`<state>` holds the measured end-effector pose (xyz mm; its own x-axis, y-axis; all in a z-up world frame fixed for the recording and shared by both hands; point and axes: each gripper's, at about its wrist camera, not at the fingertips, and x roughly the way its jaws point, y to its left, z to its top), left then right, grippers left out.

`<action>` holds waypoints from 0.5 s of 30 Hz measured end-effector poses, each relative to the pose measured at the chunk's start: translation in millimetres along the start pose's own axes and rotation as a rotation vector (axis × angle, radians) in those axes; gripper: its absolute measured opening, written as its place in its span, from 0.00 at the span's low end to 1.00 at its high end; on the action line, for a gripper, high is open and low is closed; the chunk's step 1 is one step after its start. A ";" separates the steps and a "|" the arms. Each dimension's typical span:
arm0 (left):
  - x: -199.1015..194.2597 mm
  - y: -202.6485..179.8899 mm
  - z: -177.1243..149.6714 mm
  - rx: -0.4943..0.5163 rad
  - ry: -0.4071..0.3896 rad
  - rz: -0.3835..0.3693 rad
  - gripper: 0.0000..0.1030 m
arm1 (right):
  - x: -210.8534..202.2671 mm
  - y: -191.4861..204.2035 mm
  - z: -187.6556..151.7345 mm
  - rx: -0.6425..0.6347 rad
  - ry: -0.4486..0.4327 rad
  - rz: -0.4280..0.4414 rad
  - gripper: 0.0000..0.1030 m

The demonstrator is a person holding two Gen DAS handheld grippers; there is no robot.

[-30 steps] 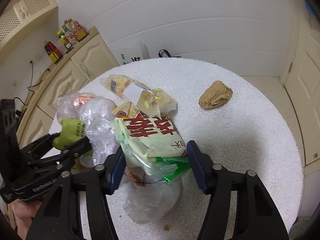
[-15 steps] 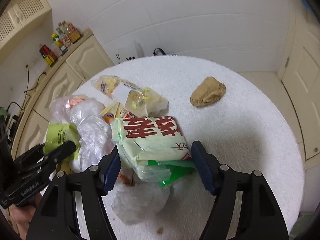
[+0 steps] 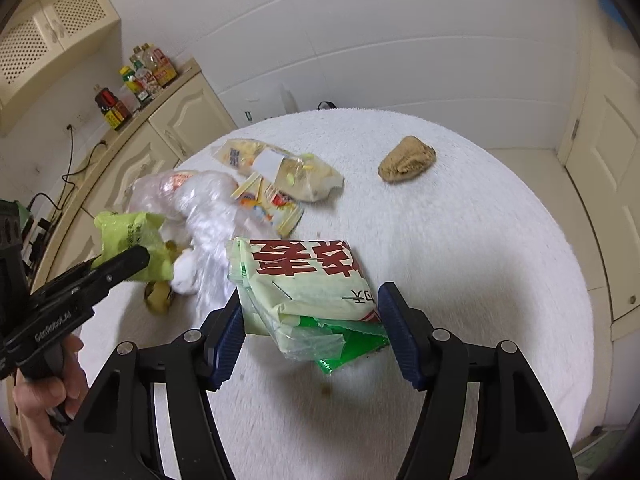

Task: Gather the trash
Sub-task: 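Lift and carry the green packet and printed bag in both tools to the bin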

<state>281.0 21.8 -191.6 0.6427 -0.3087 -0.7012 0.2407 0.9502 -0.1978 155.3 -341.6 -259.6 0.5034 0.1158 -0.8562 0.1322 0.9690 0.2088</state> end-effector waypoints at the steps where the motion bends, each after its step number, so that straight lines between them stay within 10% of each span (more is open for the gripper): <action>1: -3.1 -1.0 -2.6 -0.004 -0.001 -0.002 0.28 | -3.3 0.7 -4.1 -0.003 -0.001 0.000 0.62; 3: -7.9 0.9 -7.1 -0.015 0.005 -0.009 0.27 | -7.5 2.1 -9.6 -0.006 0.000 0.009 0.45; 7: -17.2 4.1 -19.1 -0.036 0.012 -0.022 0.27 | -19.3 4.1 -18.2 -0.029 -0.004 -0.005 0.43; 15: -4.5 7.9 -28.0 -0.092 0.047 -0.033 0.29 | 0.3 10.4 -21.3 -0.079 0.023 -0.079 0.64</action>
<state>259.6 31.9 -209.1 0.6003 -0.3394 -0.7242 0.1922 0.9402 -0.2813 138.7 -326.8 -267.7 0.4741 0.0428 -0.8795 0.1020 0.9894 0.1031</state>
